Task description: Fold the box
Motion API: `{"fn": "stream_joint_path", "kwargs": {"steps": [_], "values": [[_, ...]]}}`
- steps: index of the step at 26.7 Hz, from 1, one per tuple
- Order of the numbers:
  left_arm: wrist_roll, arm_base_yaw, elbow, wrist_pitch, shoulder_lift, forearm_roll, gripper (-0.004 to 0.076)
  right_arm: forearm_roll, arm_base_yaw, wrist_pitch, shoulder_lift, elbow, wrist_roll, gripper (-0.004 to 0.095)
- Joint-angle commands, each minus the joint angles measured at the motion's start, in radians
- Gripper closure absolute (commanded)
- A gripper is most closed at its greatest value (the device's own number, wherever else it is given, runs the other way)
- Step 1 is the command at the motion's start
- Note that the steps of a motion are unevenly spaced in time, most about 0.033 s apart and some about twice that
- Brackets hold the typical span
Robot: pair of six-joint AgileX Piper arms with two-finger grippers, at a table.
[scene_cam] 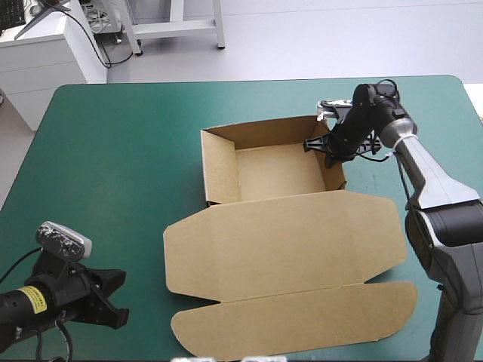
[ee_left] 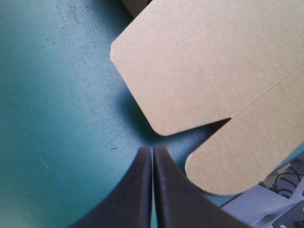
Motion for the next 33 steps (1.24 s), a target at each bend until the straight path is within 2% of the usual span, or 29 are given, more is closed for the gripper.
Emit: {"fn": "stream_joint_path", "kwargs": {"steps": [1,11,17,22,24,25,26,27,28,29,30,32,33], "values": [[0.001,-0.004,-0.023,-0.047,-0.017,-0.019,0.0732,0.018,-0.104,-0.001,-0.128,-0.086,-0.039,0.0927],[-0.004,-0.004,-0.023,-0.055,-0.032,-0.071,0.0732,0.008,-0.511,0.013,-0.190,-0.143,-0.071,0.0927],[-0.004,-0.004,-0.023,-0.055,-0.032,-0.079,0.0732,-0.025,-0.647,0.005,-0.158,-0.143,-0.105,0.0927],[-0.004,-0.004,-0.023,-0.055,-0.030,-0.079,0.0732,-0.079,-0.695,0.009,-0.109,-0.143,-0.121,0.0915],[-0.011,-0.004,-0.023,-0.055,-0.030,-0.083,0.0732,-0.071,-0.708,0.014,-0.093,-0.143,-0.143,0.0878],[-0.011,-0.004,-0.023,-0.055,-0.030,-0.083,0.0732,-0.067,-0.710,0.014,-0.092,-0.143,-0.143,0.0841],[-0.011,-0.004,-0.023,-0.055,-0.030,-0.083,0.0732,-0.057,-0.710,0.014,-0.087,-0.143,-0.141,0.0734],[-0.011,-0.004,-0.023,-0.055,-0.030,-0.083,0.0732,-0.048,-0.710,0.014,-0.087,-0.143,-0.141,0.0672],[-0.011,-0.004,-0.023,-0.056,-0.030,-0.074,0.0732,-0.021,-0.710,0.014,-0.087,-0.143,-0.141,0.0474],[-0.011,-0.004,-0.023,-0.056,-0.030,-0.074,0.0732,-0.018,-0.710,0.014,-0.087,-0.143,-0.143,0.0381],[-0.011,-0.004,-0.023,-0.061,-0.030,-0.074,0.0732,-0.023,-0.710,0.014,-0.087,-0.143,-0.150,0.0151],[-0.041,-0.004,-0.023,-0.063,-0.030,-0.076,0.0732,-0.030,-0.710,0.014,-0.087,-0.143,-0.150,-0.0032],[-0.043,-0.004,-0.023,-0.061,-0.030,-0.076,0.0732,-0.028,-0.710,0.014,-0.087,-0.143,-0.150,-0.0028]]}}
